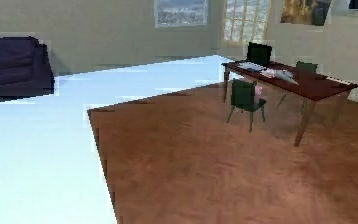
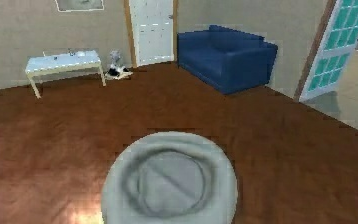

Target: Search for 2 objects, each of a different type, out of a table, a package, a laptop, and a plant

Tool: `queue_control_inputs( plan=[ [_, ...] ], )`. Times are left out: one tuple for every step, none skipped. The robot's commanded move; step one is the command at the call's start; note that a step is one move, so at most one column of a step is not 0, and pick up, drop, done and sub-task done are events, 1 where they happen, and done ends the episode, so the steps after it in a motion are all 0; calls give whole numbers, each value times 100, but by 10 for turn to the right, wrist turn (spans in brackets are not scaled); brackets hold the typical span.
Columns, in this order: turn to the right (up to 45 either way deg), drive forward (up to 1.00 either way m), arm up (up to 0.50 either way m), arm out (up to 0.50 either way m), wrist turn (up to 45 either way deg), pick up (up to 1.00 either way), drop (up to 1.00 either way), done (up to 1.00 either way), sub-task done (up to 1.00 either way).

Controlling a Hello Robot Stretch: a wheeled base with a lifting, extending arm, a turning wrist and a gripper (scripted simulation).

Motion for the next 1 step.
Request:
queue_control_inputs(
  plan=[
    [150, 0, 0, 0, 0, 0, 0, 0, 0]
  ],
)
